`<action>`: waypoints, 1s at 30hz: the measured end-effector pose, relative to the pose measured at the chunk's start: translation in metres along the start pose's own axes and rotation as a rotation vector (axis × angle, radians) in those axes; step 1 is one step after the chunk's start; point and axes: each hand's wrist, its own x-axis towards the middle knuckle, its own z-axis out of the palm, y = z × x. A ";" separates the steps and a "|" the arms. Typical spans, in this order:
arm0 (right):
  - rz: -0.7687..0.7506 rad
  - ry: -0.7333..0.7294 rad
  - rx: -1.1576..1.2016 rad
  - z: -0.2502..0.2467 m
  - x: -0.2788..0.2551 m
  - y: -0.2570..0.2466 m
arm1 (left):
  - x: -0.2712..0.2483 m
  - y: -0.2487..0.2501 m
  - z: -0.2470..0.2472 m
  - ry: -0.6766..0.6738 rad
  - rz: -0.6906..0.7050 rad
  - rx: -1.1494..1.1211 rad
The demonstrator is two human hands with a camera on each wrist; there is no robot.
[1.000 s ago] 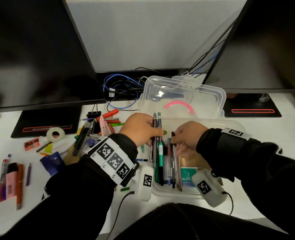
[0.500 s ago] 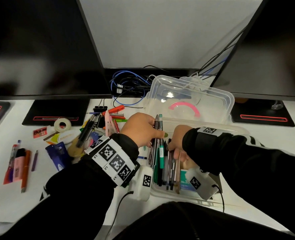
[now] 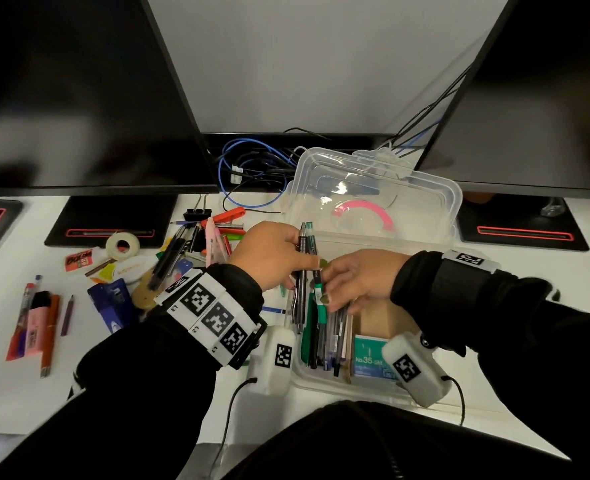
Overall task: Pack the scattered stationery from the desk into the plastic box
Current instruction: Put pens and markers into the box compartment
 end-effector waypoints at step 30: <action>0.024 0.185 -0.972 0.006 -0.003 -0.023 | -0.005 -0.010 0.007 0.054 0.165 0.185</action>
